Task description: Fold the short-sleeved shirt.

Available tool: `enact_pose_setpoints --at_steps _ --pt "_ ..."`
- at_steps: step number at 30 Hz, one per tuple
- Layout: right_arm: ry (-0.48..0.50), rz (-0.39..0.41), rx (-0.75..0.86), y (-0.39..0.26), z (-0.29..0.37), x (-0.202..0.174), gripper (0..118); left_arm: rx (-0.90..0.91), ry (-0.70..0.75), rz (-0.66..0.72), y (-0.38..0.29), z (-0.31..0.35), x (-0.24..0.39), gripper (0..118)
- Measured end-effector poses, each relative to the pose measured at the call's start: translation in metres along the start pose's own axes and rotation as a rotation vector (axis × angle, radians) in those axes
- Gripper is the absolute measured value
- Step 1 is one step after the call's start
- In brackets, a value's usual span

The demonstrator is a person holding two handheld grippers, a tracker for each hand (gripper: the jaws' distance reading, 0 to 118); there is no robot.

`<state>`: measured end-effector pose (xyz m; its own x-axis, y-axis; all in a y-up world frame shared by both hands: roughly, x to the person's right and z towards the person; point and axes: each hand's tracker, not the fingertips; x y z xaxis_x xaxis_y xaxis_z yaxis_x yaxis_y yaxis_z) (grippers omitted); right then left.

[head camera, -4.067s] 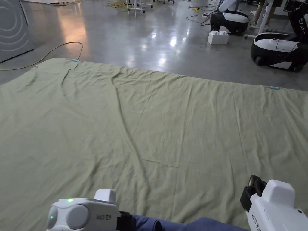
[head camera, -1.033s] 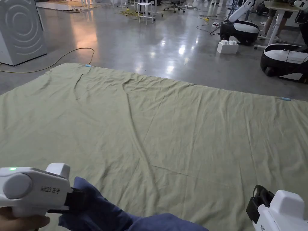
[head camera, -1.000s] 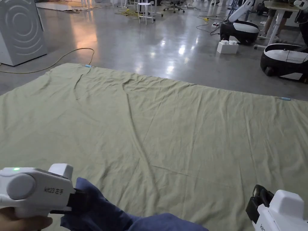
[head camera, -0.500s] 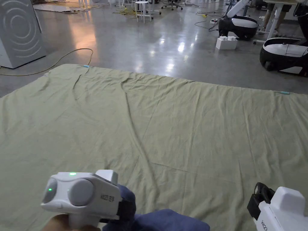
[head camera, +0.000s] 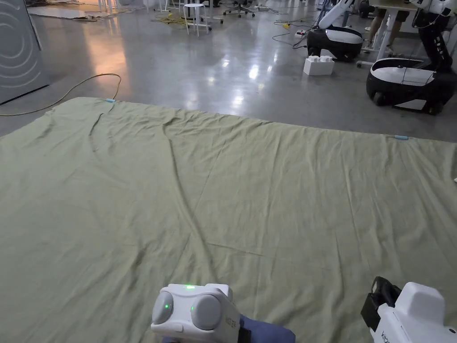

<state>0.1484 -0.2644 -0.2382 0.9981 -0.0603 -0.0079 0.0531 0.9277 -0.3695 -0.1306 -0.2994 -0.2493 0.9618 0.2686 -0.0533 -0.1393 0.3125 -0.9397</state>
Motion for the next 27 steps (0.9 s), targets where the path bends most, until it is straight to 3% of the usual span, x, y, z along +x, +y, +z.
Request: enact_pose_setpoints --at_steps 14,16,18,19,25,26,27 --pt "0.003 0.002 -0.018 -0.006 -0.003 -0.001 1 0.025 -0.082 0.028 0.006 0.008 0.008 22" --pt "0.004 0.003 -0.021 -0.006 -0.003 -0.001 1 0.009 -0.104 0.023 0.006 0.006 0.005 35" --pt "0.004 0.004 -0.025 -0.007 -0.003 0.000 1 0.003 -0.190 0.060 0.005 0.009 0.000 63" --pt "0.004 0.005 -0.025 -0.007 -0.003 0.000 1 0.004 -0.217 0.072 0.005 0.012 -0.003 70" --pt "-0.004 0.005 -0.031 -0.008 -0.002 0.005 1 0.090 -0.221 0.091 0.003 0.036 -0.023 69" --pt "-0.004 0.004 -0.033 -0.008 -0.002 0.005 1 0.111 -0.214 0.094 0.002 0.037 -0.025 66" --pt "-0.007 0.002 -0.034 -0.009 -0.003 0.006 1 0.122 -0.208 0.099 0.001 0.037 -0.026 51"
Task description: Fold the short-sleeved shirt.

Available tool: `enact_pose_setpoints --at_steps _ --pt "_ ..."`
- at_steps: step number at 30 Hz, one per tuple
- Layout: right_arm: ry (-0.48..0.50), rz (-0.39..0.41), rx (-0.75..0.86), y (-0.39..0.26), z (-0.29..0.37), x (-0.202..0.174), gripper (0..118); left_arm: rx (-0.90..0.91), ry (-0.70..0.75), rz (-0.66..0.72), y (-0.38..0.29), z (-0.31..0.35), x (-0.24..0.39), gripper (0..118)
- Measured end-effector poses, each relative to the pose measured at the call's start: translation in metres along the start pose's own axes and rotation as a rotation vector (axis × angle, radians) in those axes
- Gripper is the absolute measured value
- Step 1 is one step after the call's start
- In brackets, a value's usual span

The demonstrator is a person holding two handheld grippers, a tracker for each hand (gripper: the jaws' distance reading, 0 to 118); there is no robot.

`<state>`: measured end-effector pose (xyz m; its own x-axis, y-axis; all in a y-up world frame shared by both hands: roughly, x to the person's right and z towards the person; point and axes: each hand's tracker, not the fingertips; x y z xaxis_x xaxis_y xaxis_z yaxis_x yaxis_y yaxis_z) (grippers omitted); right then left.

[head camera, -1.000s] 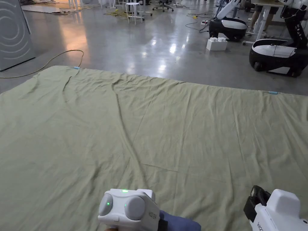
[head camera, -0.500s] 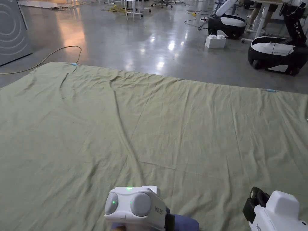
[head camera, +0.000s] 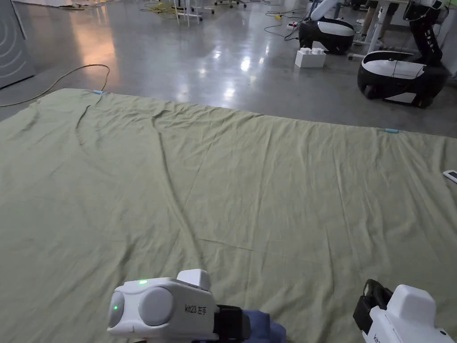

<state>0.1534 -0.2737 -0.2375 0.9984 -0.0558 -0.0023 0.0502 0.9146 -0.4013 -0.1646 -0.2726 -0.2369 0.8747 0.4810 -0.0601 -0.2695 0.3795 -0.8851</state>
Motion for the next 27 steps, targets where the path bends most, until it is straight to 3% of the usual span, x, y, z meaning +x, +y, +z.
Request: enact_pose_setpoints --at_steps 2,3,10,17,24,27 --pt "0.000 -0.003 -0.003 -0.001 -0.001 0.001 1 -0.012 -0.003 -0.002 0.000 -0.007 -0.001 21" --pt "0.001 -0.004 -0.006 -0.002 -0.001 0.001 1 -0.017 -0.006 0.000 -0.001 -0.013 0.000 19" --pt "0.004 0.001 -0.015 -0.004 0.001 0.001 1 -0.090 -0.129 0.002 -0.013 -0.063 0.023 14" --pt "-0.008 0.000 -0.015 -0.003 0.003 0.008 1 -0.161 -0.082 -0.085 -0.039 -0.109 0.033 10" --pt "-0.008 0.006 -0.009 0.001 0.004 0.008 1 -0.151 -0.129 -0.048 -0.036 -0.095 0.021 8" --pt "-0.002 0.010 0.006 0.006 0.007 0.005 1 -0.063 -0.150 -0.077 -0.027 -0.067 0.018 8"
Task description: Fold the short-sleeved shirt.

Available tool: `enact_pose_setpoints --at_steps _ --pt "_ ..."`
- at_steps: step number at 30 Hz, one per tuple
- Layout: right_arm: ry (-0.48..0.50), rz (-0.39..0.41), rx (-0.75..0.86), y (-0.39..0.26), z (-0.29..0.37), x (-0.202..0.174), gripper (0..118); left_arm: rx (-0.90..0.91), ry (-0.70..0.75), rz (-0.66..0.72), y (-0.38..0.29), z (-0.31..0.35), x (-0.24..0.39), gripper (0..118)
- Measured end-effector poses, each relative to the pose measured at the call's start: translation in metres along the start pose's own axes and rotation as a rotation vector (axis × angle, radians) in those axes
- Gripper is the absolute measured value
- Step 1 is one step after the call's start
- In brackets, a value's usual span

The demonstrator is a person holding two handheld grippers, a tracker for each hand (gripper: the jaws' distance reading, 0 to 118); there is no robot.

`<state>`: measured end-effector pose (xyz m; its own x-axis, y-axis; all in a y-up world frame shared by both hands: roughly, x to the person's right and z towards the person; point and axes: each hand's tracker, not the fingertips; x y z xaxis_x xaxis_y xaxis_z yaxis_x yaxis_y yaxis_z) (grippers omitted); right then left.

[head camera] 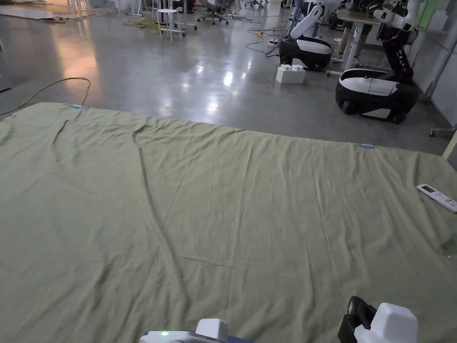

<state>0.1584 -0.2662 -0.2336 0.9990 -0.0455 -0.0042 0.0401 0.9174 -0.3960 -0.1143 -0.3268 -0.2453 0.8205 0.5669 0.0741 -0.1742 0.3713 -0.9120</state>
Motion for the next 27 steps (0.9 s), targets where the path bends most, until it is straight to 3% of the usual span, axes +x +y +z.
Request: enact_pose_setpoints --at_steps 4,10,16,21,27 --pt "0.015 0.028 0.058 0.010 0.003 -0.009 1 0.201 0.034 -0.073 0.019 0.054 -0.003 8" --pt "0.015 0.089 0.192 0.034 0.012 -0.029 1 0.588 0.430 -0.278 0.034 0.120 -0.003 8" --pt "0.009 0.121 0.274 0.054 0.015 -0.045 1 0.849 0.574 -0.336 0.036 0.154 -0.008 8" --pt "-0.010 0.131 0.328 0.065 0.019 -0.050 1 0.989 0.680 -0.406 0.036 0.162 -0.005 8" --pt "-0.037 0.153 0.372 0.071 0.023 -0.048 1 1.030 0.663 -0.385 0.035 0.164 -0.008 8"
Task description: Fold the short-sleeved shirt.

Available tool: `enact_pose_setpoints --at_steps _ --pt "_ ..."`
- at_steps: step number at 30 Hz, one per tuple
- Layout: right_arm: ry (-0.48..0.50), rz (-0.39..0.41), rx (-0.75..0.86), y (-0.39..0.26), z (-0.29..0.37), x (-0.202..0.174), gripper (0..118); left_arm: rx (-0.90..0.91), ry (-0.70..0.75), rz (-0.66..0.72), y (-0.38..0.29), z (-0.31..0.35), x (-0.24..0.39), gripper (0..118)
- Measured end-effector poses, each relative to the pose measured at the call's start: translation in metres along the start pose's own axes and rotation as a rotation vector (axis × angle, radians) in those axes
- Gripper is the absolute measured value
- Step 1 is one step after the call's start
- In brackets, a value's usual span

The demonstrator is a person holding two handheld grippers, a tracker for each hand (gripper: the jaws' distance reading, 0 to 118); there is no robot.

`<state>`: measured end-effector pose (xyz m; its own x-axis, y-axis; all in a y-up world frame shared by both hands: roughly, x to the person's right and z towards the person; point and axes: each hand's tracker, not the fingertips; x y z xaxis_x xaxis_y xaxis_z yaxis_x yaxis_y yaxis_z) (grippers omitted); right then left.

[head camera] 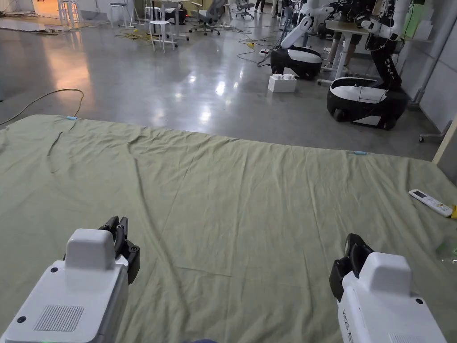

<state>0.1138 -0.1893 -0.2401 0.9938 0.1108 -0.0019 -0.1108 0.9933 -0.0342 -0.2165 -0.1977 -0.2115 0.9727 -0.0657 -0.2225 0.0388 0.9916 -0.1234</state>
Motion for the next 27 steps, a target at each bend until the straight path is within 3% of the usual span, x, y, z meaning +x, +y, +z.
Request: enact_pose_setpoints --at_steps 6,10,13,21,25,27 --pt "-0.002 0.001 -0.015 0.000 0.001 0.006 1 -0.019 -0.004 0.030 -0.004 -0.002 -0.013 8" --pt "0.049 -0.049 -0.155 -0.025 0.013 0.000 1 -0.069 -0.006 0.040 -0.016 -0.002 -0.026 8" --pt "0.107 -0.032 -0.238 -0.054 0.029 -0.023 1 -0.124 0.002 0.055 -0.032 0.000 -0.036 8" --pt "0.395 0.042 -0.395 -0.110 0.059 -0.120 1 -0.285 -0.007 0.117 -0.080 0.009 -0.057 8" --pt "0.416 0.073 -0.446 -0.135 0.053 -0.144 1 -0.386 -0.035 0.182 -0.102 0.014 -0.065 8" --pt "0.376 0.102 -0.470 -0.149 0.051 -0.148 1 -0.439 -0.061 0.210 -0.114 0.014 -0.069 9"
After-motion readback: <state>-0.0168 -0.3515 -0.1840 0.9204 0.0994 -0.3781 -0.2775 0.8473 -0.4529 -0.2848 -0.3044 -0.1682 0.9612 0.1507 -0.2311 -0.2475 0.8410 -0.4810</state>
